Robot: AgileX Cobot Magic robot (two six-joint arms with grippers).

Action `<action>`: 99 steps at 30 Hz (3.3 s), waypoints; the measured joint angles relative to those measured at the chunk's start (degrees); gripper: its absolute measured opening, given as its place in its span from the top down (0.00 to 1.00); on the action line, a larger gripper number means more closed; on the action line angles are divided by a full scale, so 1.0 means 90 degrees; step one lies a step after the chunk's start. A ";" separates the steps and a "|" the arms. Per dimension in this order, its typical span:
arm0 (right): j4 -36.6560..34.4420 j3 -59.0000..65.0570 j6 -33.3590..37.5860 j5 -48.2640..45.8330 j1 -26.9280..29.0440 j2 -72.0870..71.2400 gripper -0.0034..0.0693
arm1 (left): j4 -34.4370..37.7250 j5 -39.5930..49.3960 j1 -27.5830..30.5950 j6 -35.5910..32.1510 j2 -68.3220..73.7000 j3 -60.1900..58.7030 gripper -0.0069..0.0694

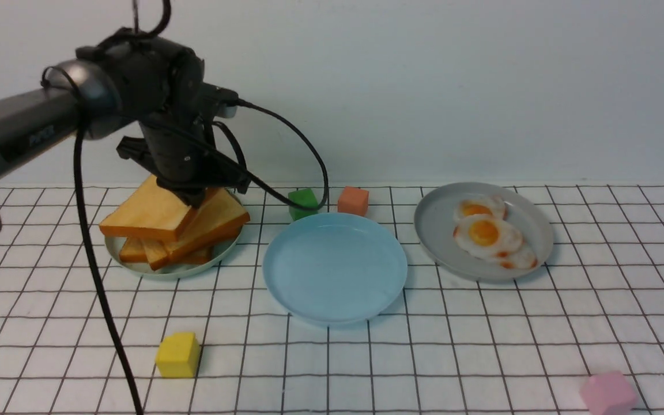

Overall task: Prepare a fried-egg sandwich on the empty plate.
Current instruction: Use the left arm to grab a slice of bread, then use the left arm to put a slice of bread into the empty plate in the middle, then use the right arm to grab a fried egg

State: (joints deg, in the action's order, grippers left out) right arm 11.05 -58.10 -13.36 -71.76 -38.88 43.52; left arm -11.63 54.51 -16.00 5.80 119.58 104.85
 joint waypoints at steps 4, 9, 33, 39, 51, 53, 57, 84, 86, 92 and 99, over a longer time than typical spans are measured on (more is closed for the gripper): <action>0.0156 -0.0012 0.0000 0.0044 0.0000 -0.0460 0.91 | 0.0014 0.0124 -0.0221 -0.0057 -0.0460 0.0000 0.93; 0.0275 -0.0032 -0.0103 0.0044 0.0000 -0.0942 0.91 | 0.0212 0.0169 -0.1233 -0.0084 -0.0497 0.0000 0.93; 0.0123 -0.0032 -0.0309 -0.0126 0.0000 -0.1086 0.91 | 0.0028 -0.0818 -0.2555 -0.0078 0.0571 0.0000 0.71; 0.0123 -0.0032 -0.0314 -0.0003 0.0000 -0.0930 0.91 | 0.0035 -0.0107 -0.2562 -0.0078 0.0512 0.0188 0.32; 0.1159 -0.0054 -0.0715 0.1419 0.0269 0.1632 0.90 | 0.0509 0.1057 -0.2951 0.0134 -0.2683 0.0702 0.89; 0.1172 -0.0122 -0.0715 0.1580 0.0513 0.2047 0.90 | 0.0564 0.1120 -0.2951 0.0134 -0.3160 0.0495 0.93; 0.0021 -0.0586 0.0366 0.2152 0.1965 0.3291 0.90 | 0.1063 0.0742 -0.2931 0.0044 -0.4746 -0.1319 0.93; -0.3131 -0.6099 0.3047 0.1012 0.4129 0.9705 0.18 | 0.1744 -0.2883 -0.2931 -0.0082 -0.8851 -0.6524 0.93; -0.3250 -0.6335 0.3221 0.0961 0.4129 0.9906 0.15 | 0.1745 -0.2870 -0.2931 -0.0082 -0.8851 -0.6524 0.93; -0.3303 -0.6530 0.3606 0.0971 0.4042 1.0188 0.14 | 0.1745 -0.2870 -0.2931 -0.0082 -0.8851 -0.6524 0.93; -0.3240 -0.6570 0.4073 0.1066 0.3941 1.0219 0.15 | 0.1709 -0.2950 -0.2931 -0.0082 -0.8851 -0.6524 0.93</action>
State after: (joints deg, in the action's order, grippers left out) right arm -18.11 -117.23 23.30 -62.17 -3.41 135.49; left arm 3.75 27.96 -42.37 5.07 39.92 46.14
